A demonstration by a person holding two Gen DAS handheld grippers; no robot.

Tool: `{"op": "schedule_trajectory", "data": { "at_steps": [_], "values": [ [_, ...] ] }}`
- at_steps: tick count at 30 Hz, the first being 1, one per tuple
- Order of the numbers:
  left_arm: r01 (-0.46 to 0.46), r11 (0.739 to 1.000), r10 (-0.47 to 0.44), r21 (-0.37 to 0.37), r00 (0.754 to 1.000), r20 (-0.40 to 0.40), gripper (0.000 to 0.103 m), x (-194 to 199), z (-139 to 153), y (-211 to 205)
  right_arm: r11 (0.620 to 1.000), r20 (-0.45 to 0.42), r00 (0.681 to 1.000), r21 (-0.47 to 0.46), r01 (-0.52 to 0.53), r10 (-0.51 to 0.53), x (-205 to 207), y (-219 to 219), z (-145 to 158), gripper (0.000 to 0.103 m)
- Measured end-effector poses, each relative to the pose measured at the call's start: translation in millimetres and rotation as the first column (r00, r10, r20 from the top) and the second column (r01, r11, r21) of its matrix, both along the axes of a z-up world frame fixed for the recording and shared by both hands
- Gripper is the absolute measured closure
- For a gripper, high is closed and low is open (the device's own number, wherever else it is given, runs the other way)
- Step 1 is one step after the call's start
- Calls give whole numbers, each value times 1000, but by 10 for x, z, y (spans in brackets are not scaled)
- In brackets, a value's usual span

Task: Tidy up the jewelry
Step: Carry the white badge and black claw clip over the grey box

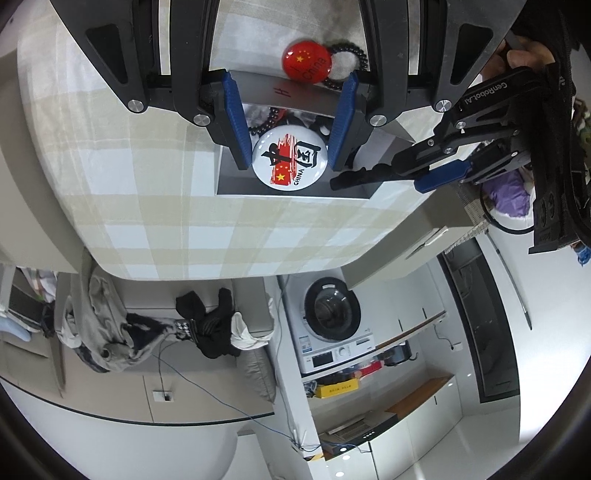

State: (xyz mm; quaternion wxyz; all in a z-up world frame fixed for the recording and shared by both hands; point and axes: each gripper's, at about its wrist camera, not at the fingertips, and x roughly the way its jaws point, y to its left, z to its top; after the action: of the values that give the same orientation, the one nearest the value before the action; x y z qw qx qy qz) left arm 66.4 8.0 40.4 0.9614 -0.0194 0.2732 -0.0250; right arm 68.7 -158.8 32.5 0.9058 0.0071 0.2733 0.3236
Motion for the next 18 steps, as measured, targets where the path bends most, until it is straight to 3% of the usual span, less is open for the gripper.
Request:
{"op": "schedule_trajectory", "data": {
  "at_steps": [18],
  "values": [
    [-24,999,24,-28,1000,-9,63,42,-48,68,1000,-56,998,24,7,-6,97,16,-127,62]
  ]
}}
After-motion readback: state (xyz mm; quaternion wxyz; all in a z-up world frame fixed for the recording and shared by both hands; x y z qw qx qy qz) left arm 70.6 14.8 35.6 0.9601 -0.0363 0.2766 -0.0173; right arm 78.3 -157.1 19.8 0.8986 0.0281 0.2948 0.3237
